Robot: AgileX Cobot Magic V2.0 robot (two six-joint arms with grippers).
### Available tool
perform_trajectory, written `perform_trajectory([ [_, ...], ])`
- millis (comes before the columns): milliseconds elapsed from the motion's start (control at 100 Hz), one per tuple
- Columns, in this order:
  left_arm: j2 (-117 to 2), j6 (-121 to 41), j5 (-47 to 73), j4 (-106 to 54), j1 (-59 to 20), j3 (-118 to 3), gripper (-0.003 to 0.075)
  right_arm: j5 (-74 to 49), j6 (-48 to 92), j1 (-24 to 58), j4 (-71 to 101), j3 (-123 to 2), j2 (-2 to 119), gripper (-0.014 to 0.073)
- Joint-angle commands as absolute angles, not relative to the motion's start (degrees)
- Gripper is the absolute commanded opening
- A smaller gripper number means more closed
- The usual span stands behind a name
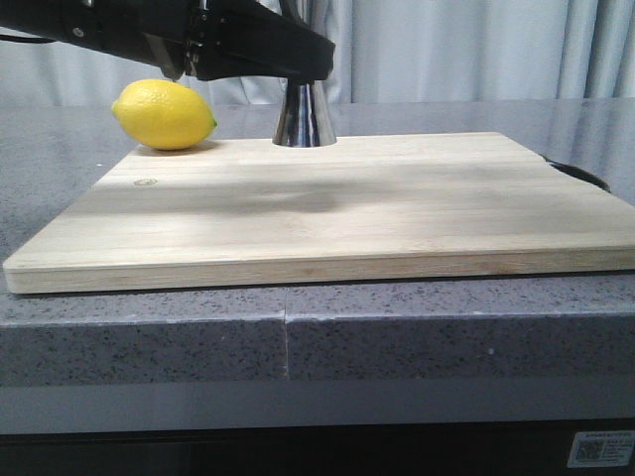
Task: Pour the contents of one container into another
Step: 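Carry the beaker with the right gripper above the held jigger, then tilt the beaker with the right gripper, pouring liquid into the jigger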
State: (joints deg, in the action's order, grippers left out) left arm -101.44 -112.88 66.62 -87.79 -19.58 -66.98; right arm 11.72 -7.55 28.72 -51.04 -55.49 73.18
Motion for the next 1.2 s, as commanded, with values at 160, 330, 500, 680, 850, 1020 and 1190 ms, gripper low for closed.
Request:
perform_trajectory([
  [160, -98.37, -112.53, 72.77, -91.86, -20.10, -68.61, 0.0071, 15.42, -7.52, 28.76, -52.99, -57.81, 71.21, 0.0237],
  [330, -98.37, -112.53, 72.77, -91.86, -20.10, -68.61, 0.0071, 15.42, -7.52, 28.76, -54.23, -57.81, 71.21, 0.0237],
  [500, -98.37, -112.53, 72.77, -91.86, -20.10, -68.61, 0.0071, 15.42, -7.52, 28.76, -55.97, -57.81, 71.31, 0.0237],
  [680, -98.37, -112.31, 72.77, -91.86, -20.10, -68.61, 0.0071, 15.31, -7.52, 28.76, -57.46, -57.81, 71.80, 0.0237],
  [850, -98.37, -112.18, 72.77, -91.86, -20.10, -68.61, 0.0071, 15.21, -7.52, 28.76, -58.55, -57.81, 72.15, 0.0237],
  [1020, -98.37, -112.18, 72.77, -91.86, -20.10, -68.61, 0.0071, 15.21, -7.52, 28.76, -60.54, -57.81, 72.15, 0.0237],
  [1190, -98.37, -112.10, 72.77, -91.86, -20.10, -68.61, 0.0071, 15.21, -7.52, 28.76, -61.64, -57.81, 72.15, 0.0237],
])
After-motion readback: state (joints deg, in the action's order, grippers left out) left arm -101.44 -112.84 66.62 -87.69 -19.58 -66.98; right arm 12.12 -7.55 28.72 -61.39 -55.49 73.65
